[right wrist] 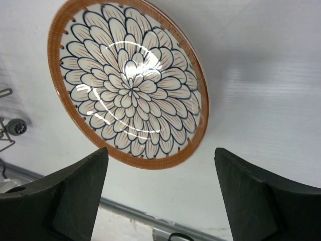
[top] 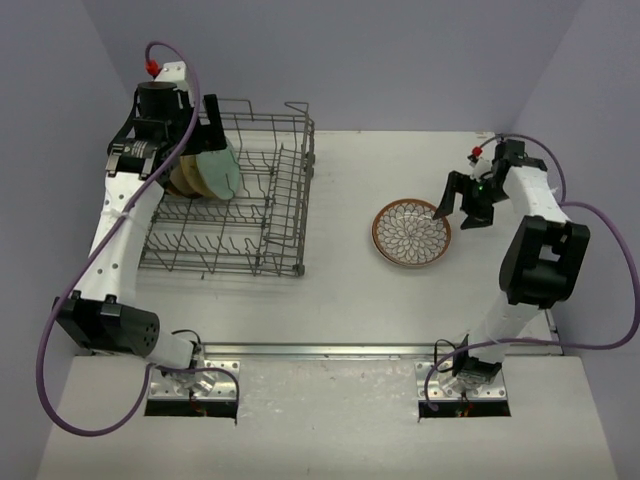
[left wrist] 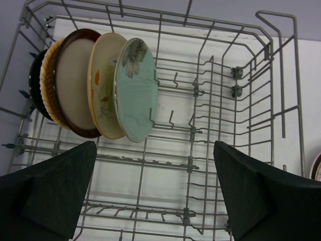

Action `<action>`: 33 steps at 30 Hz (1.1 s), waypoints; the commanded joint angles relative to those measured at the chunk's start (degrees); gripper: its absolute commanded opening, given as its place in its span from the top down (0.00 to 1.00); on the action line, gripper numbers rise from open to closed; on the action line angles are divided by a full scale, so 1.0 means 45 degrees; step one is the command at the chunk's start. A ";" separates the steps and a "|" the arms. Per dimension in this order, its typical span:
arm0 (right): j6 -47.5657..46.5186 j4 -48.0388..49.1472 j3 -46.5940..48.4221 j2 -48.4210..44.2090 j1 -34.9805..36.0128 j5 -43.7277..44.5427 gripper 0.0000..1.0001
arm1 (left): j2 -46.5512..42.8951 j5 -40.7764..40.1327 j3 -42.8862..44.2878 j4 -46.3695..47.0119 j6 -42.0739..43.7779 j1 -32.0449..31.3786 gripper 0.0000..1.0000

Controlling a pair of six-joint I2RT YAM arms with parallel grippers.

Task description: Unload the plates from the dish rack

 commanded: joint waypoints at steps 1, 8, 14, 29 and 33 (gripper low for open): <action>-0.0832 0.0241 0.1111 -0.1228 0.0103 0.1590 0.14 | 0.0620 -0.2418 0.0796 -0.0019 0.0659 0.0120 0.01; -0.1385 0.1967 -0.0086 -0.3291 0.0286 0.2675 0.01 | 0.2539 -0.4202 0.1827 -0.0013 0.2168 0.0498 0.15; -0.1409 0.2864 -0.1360 -0.4943 0.0834 0.2828 0.01 | 0.3850 -0.3580 0.2755 -0.0209 0.2696 0.0511 0.28; -0.1118 0.3028 -0.2344 -0.5285 0.1377 0.2647 0.01 | 0.5928 -0.3225 0.3144 0.0131 0.3018 0.0491 0.43; -0.1098 0.3090 -0.2465 -0.5480 0.1461 0.2100 0.01 | 0.6807 -0.3332 0.3258 0.0336 0.2840 0.0501 0.45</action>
